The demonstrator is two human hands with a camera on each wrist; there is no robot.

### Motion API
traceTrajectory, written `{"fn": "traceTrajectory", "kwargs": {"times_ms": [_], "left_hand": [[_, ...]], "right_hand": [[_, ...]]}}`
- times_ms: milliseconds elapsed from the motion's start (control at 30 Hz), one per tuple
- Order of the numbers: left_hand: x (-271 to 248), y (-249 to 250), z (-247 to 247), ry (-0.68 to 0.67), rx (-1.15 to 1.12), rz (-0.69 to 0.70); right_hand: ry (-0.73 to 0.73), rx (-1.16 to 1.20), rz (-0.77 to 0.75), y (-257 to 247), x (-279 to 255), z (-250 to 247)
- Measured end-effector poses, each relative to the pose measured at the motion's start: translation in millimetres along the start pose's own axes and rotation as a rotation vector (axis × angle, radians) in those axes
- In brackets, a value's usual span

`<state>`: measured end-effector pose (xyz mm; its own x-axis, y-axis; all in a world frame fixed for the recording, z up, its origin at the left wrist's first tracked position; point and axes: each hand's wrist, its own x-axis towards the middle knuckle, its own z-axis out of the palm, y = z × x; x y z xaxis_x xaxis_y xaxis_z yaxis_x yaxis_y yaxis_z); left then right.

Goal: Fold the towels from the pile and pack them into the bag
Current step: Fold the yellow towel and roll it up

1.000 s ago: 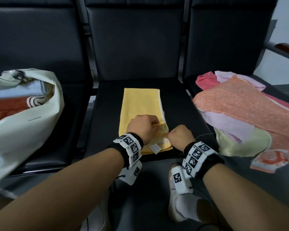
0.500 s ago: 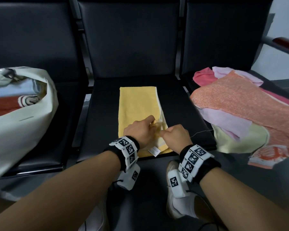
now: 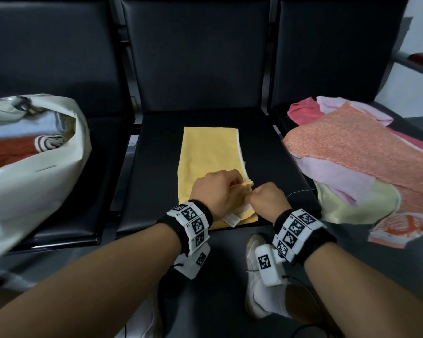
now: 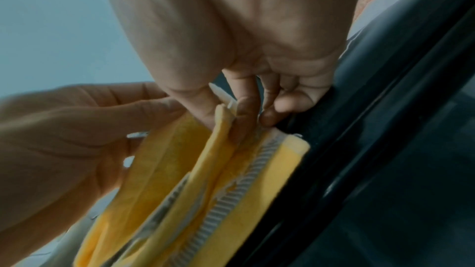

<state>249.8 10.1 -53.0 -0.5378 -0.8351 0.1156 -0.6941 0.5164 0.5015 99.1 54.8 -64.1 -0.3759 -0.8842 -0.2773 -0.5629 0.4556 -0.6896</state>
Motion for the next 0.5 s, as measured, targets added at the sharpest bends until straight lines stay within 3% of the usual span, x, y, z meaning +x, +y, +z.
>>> {"fn": "traceTrajectory", "kwargs": {"times_ms": [333, 500], "left_hand": [[-20.9, -14.2, 5.8, -0.168, 0.123, 0.082], [-34.1, -26.4, 0.8, -0.071, 0.232, -0.138]], "right_hand": [[-0.06, 0.066, -0.049, 12.1, 2.8, -5.9], [0.0, 0.079, -0.187, 18.4, -4.6, 1.8]]}}
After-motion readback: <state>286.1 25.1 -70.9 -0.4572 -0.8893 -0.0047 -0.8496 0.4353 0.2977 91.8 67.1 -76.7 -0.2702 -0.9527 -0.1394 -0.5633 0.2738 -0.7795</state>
